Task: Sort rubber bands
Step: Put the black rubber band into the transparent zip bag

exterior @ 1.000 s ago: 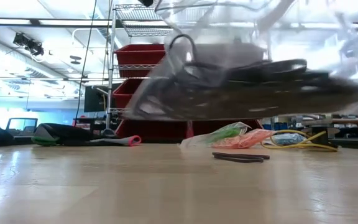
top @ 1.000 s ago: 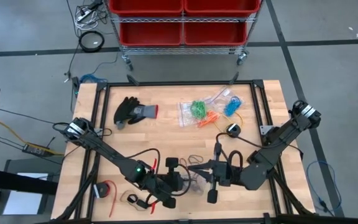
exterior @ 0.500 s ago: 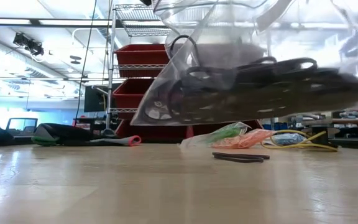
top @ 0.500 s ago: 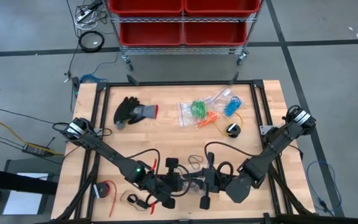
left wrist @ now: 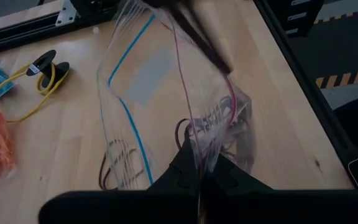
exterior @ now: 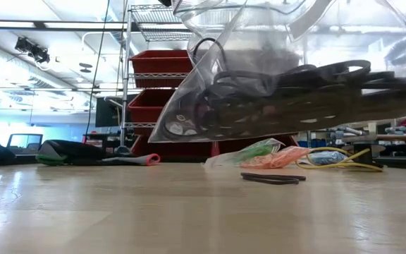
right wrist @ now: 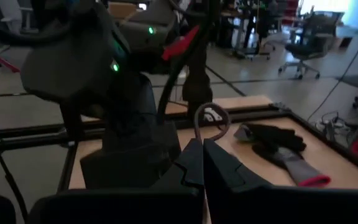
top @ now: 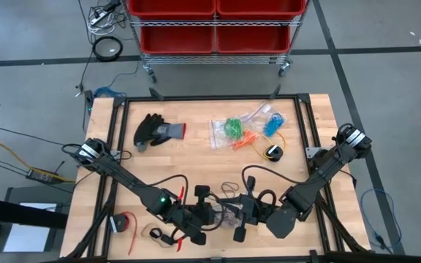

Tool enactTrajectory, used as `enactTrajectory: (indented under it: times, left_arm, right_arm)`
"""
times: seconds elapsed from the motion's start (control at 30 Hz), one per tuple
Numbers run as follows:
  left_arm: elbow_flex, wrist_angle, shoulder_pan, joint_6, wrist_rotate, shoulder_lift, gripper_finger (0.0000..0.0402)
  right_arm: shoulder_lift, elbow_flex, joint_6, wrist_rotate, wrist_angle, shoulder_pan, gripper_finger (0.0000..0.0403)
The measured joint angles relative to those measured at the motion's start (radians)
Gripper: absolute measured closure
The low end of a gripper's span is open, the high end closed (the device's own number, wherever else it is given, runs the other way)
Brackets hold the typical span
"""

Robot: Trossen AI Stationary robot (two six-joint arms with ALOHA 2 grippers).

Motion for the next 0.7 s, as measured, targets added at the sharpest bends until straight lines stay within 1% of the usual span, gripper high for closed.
enactTrajectory:
  times: [0.07, 0.33, 0.7]
  left_arm:
    - [0.000, 0.000, 0.000, 0.000, 0.000, 0.000, 0.0399]
    - [0.000, 0.001, 0.000, -0.001, 0.000, 0.000, 0.0399]
    - [0.000, 0.001, 0.000, -0.001, 0.000, 0.000, 0.0399]
  right_arm:
    - [0.000, 0.000, -0.025, -0.001, 0.021, 0.000, 0.0403]
    - [0.000, 0.000, -0.029, -0.004, 0.022, 0.000, 0.0403]
    - [-0.001, 0.000, -0.074, -0.005, 0.075, -0.003, 0.0403]
